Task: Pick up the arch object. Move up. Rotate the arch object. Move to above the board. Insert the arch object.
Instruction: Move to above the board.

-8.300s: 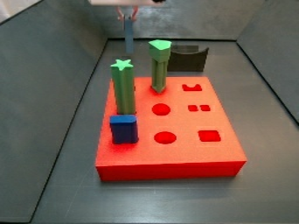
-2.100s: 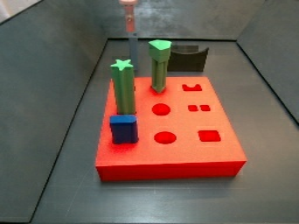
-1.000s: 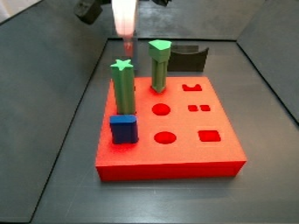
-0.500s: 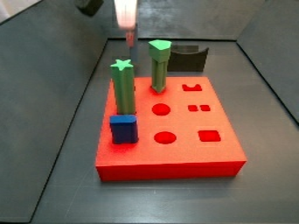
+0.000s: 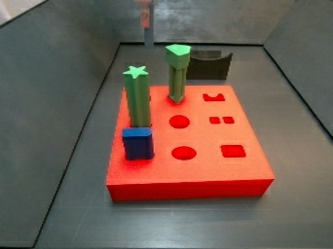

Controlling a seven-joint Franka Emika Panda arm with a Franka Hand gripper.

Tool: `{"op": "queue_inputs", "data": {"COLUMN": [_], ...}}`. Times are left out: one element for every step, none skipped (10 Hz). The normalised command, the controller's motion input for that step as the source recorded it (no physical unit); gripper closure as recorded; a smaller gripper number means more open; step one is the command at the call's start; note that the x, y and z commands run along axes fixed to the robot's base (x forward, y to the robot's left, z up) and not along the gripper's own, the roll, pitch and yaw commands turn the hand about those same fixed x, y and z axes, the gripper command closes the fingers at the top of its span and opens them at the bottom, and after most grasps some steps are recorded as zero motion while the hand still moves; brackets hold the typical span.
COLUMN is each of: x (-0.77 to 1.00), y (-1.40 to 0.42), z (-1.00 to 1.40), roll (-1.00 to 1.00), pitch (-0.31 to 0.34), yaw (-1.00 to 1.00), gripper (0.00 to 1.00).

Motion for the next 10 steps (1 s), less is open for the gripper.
{"op": "queue_inputs", "data": {"x": [0.02, 0.01, 0.01, 0.01, 0.0, 0.0, 0.0, 0.0, 0.18, 0.18], "y": [0.1, 0.1, 0.09, 0.07, 0.04, 0.04, 0.04, 0.03, -1.0, -1.0], "z": [1.0, 1.0, 0.97, 0.87, 0.63, 0.48, 0.33, 0.23, 0.38, 0.38], "roll": [-0.2, -0.19, -0.18, -0.18, -0.19, -0.2, -0.2, -0.19, 0.02, 0.03], "pitch": [0.067, 0.063, 0.06, 0.059, 0.052, 0.049, 0.045, 0.049, 0.013, 0.016], "yaw": [-0.03, -0.03, -0.04, -0.04, -0.04, -0.04, -0.04, -0.04, 1.0, 1.0], "gripper": [1.0, 1.0, 1.0, 1.0, 1.0, 1.0, 1.0, 1.0, 1.0, 1.0]}}
